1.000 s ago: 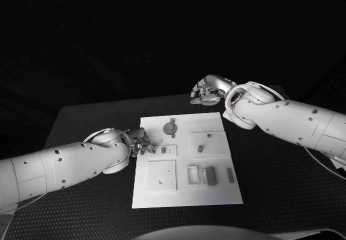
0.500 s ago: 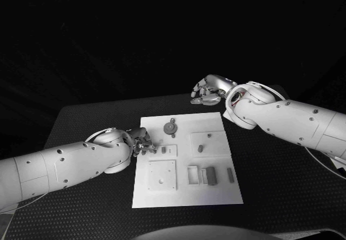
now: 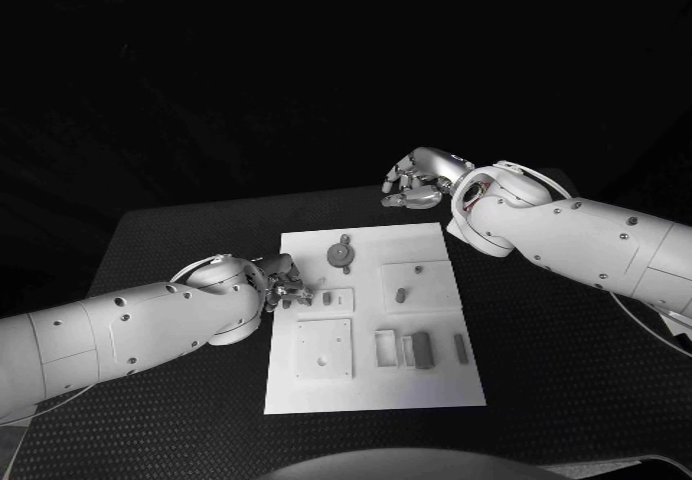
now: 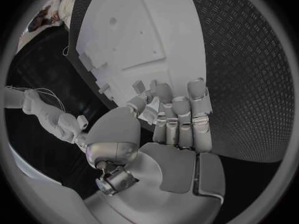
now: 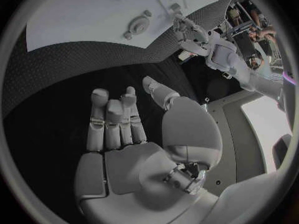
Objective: Assemble the parts on the task board
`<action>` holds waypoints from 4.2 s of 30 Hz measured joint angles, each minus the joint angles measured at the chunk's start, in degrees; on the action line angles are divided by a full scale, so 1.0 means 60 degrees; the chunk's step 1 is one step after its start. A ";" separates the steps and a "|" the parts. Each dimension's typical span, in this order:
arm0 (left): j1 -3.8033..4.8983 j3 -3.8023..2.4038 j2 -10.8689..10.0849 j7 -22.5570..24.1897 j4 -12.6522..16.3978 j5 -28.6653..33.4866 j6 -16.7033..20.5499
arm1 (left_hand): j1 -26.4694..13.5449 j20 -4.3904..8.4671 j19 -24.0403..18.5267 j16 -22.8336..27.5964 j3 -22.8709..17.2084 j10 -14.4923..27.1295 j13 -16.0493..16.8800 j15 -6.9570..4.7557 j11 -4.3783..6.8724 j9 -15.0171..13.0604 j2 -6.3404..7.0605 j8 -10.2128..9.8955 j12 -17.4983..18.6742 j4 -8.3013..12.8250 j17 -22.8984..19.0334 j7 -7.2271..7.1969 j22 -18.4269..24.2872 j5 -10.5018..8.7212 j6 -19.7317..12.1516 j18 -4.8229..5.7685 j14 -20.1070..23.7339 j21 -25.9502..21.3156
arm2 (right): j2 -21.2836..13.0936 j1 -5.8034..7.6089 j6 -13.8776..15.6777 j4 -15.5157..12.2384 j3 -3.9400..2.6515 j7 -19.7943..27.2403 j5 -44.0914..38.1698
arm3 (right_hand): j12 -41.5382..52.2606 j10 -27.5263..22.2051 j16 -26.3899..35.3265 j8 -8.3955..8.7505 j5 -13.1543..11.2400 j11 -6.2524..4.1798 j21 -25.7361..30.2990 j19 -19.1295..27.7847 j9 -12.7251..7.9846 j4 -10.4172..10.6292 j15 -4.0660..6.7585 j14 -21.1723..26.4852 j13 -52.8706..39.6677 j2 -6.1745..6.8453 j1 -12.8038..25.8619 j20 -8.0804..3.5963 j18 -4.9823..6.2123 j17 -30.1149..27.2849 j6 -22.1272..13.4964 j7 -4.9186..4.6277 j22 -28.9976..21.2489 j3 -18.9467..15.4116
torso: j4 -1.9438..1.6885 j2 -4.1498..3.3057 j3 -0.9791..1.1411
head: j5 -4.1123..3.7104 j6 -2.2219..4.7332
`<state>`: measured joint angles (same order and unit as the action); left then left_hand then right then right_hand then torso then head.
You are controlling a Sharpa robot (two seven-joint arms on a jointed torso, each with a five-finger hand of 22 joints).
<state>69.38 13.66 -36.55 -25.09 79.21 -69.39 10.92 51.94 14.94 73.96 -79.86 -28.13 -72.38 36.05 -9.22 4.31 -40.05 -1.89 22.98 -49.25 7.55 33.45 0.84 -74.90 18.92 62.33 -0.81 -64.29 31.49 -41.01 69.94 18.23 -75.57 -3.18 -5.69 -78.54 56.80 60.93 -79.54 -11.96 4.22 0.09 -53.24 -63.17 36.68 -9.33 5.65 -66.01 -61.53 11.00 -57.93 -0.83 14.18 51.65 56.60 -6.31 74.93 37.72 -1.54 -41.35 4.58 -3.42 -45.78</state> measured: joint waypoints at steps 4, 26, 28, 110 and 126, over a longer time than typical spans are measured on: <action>-0.0001 0.0000 -0.0018 -0.0006 -0.0012 -0.0038 -0.0014 | 0.0000 0.0000 0.0030 0.0000 0.0000 0.0000 -0.0001 0.0001 -0.0001 0.0000 0.0000 -0.0004 0.0000 0.0000 -0.0001 -0.0003 -0.0008 0.0002 0.0004 0.0000 -0.0001 0.0000 | 0.0000 0.0000 -0.0001 -0.0003 0.0000 0.0000 0.0000 | 0.0000 0.0000 0.0000 0.0000 0.0000 0.0000 0.0000 0.0001 0.0000 0.0000 0.0000 0.0000 0.0003 0.0000 0.0000 0.0001 0.0000 0.0000 -0.0002 -0.0002 0.0000 0.0000 | -0.0002 -0.0001 0.0000 | 0.0006 -0.0011; 0.0000 -0.0007 0.0012 0.0011 -0.0052 -0.0147 -0.0054 | 0.0038 0.0004 0.0024 -0.0012 0.0002 -0.0017 -0.0004 -0.0006 -0.0018 -0.0011 0.0038 -0.0011 0.0000 0.0002 0.0001 0.0008 -0.0005 -0.0019 0.0052 0.0000 -0.0054 0.0000 | -0.0006 0.0000 -0.0007 -0.0009 0.0000 -0.0002 0.0000 | 0.0000 0.0000 0.0000 0.0000 0.0000 0.0000 0.0000 0.0003 0.0000 0.0000 0.0000 0.0000 0.0008 0.0000 0.0000 0.0003 0.0000 -0.0009 0.0002 0.0002 0.0000 0.0000 | -0.0004 -0.0005 -0.0005 | 0.0056 -0.0058; -0.0001 -0.0007 0.0017 0.0010 -0.0053 -0.0160 -0.0067 | 0.0038 0.0004 0.0023 -0.0014 0.0002 -0.0017 0.0002 -0.0008 -0.0018 -0.0010 0.0038 -0.0011 0.0000 0.0002 0.0001 0.0009 -0.0005 -0.0020 0.0052 0.0000 -0.0053 0.0000 | -0.0006 0.0000 -0.0008 -0.0009 0.0000 -0.0002 0.0000 | 0.0000 0.0000 0.0000 0.0000 0.0000 0.0000 0.0000 0.0003 0.0000 0.0000 0.0000 0.0000 0.0008 0.0000 0.0000 0.0003 0.0001 -0.0009 0.0005 0.0005 0.0000 0.0000 | -0.0004 -0.0003 -0.0005 | 0.0055 -0.0052; 0.0024 -0.0015 0.0258 -0.0267 -0.0059 -0.1307 -0.0463 | -0.0253 0.0065 0.0204 -0.0112 -0.0544 -0.0206 0.0127 -0.0058 0.0066 -0.0149 0.0735 0.0025 -0.0036 0.0148 -0.0004 -0.0018 -0.0005 -0.0058 0.0394 0.0003 -0.0184 0.0111 | -0.0009 0.0000 -0.0040 -0.0043 0.0000 0.0002 0.0005 | 0.0000 0.0000 0.0000 0.0000 0.0000 0.0000 0.0000 -0.0030 0.0000 0.0000 0.0000 0.0000 0.0018 0.0000 0.0000 0.0001 0.0001 -0.0006 0.0011 0.0010 0.0000 0.0000 | -0.0003 -0.0003 -0.0002 | -0.0037 -0.0180; 0.0021 -0.0013 0.0258 -0.0255 -0.0067 -0.1307 -0.0435 | -0.0485 0.0087 0.0178 -0.0110 -0.0763 -0.0206 0.0159 -0.0073 0.0065 -0.0170 0.1083 0.0026 -0.0036 -0.0037 -0.0004 0.0027 -0.0003 -0.0300 0.0482 0.0003 -0.0172 0.0111 | -0.0013 0.0000 -0.0043 -0.0041 0.0000 0.0001 0.0006 | 0.0000 0.0000 0.0000 0.0000 0.0000 0.0000 0.0000 -0.0028 0.0000 0.0000 0.0000 0.0000 0.0018 0.0000 0.0000 0.0003 0.0000 -0.0015 0.0015 0.0015 0.0000 0.0000 | 0.0001 -0.0003 0.0003 | -0.0042 -0.0192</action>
<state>69.50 13.59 -35.00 -26.61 78.80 -77.23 8.30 49.03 15.46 75.03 -80.51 -32.71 -73.62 37.00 -9.66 4.71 -41.07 4.61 23.14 -49.47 7.32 33.43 1.00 -74.92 17.12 65.22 -0.80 -65.33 32.16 -41.09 69.94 17.98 -75.81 -3.18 -5.69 -78.50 56.80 60.93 -79.54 -11.96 4.22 0.09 -53.24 -63.33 36.68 -9.33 5.65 -66.01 -61.42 11.00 -57.93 -0.81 14.18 51.55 56.69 -6.22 74.93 37.72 -1.54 -41.36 4.59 -3.67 -46.93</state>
